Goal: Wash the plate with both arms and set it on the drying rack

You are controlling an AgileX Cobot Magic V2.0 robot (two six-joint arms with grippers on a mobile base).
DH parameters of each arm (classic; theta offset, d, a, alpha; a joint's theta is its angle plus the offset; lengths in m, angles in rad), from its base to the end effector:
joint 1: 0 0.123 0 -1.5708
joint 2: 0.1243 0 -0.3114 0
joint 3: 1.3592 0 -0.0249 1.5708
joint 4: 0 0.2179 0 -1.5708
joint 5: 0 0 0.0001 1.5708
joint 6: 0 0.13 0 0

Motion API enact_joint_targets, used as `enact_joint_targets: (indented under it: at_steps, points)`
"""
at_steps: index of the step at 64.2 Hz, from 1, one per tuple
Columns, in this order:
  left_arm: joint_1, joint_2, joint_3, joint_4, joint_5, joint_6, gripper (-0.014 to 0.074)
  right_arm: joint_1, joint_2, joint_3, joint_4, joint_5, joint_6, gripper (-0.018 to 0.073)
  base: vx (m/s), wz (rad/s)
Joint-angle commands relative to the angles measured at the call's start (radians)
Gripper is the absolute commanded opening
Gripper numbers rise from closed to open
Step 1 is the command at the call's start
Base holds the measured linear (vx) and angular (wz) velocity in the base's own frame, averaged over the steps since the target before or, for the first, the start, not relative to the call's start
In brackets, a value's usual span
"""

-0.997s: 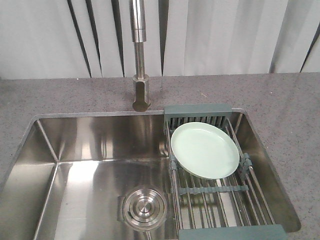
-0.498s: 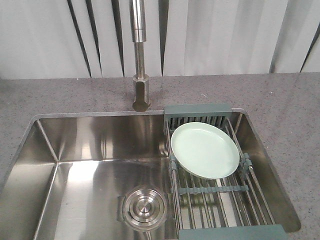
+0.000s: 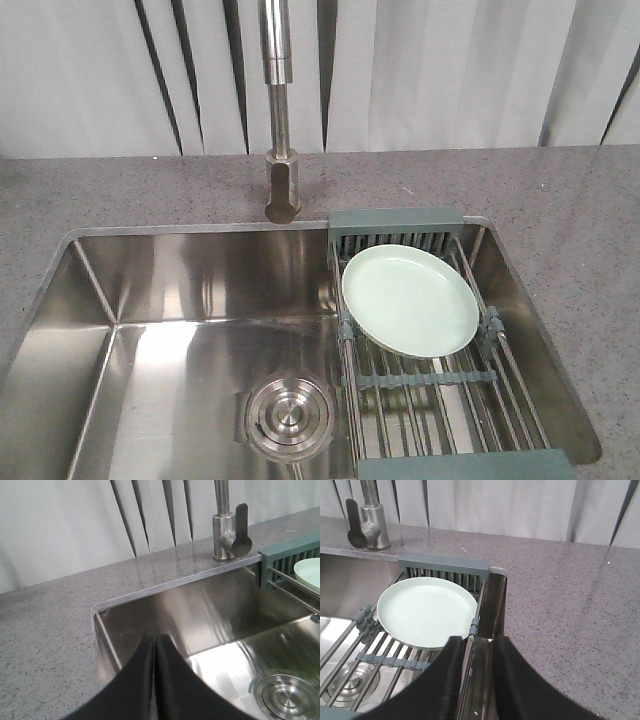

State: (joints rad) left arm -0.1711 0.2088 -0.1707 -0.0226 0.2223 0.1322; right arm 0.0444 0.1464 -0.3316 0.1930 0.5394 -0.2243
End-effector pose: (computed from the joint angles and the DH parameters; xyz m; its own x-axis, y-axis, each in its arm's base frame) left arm 0.0493 -0.0092 0.2379 -0.1494 0.1374 -0.9792 0.1927 0.9754 0.1074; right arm 0.0275 0.0141 0.2557 -0.2470 -0.0689 -0.9666 -0.1539 0.9876 -0.0310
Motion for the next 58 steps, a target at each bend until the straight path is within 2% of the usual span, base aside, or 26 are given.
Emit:
enact_joint_targets:
  at_steps: [1,3,45,53,58]
  points:
    - [0.001,0.01,-0.027,-0.01,-0.077,-0.009,-0.0006,0.001,0.011,-0.026,0.006,-0.076,-0.008,0.0012,0.0,0.0]
    - [0.001,0.01,-0.027,-0.01,-0.077,-0.009,-0.0006,0.001,0.011,-0.026,0.007,-0.076,-0.006,-0.0017,0.0,0.0]
    - [0.001,0.01,-0.027,-0.01,-0.077,-0.009,-0.0006,0.001,0.011,-0.026,0.015,-0.076,-0.007,-0.0009,0.0,0.0]
    - [0.001,0.006,0.02,-0.01,-0.089,-0.009,-0.0006,0.001,0.011,-0.026,0.015,-0.076,-0.007,-0.0009,0.0,0.0]
    - [0.026,-0.025,0.067,-0.01,-0.13,-0.01,-0.0006,0.001,0.011,-0.026,0.015,-0.076,-0.007,-0.0009,0.0,0.0]
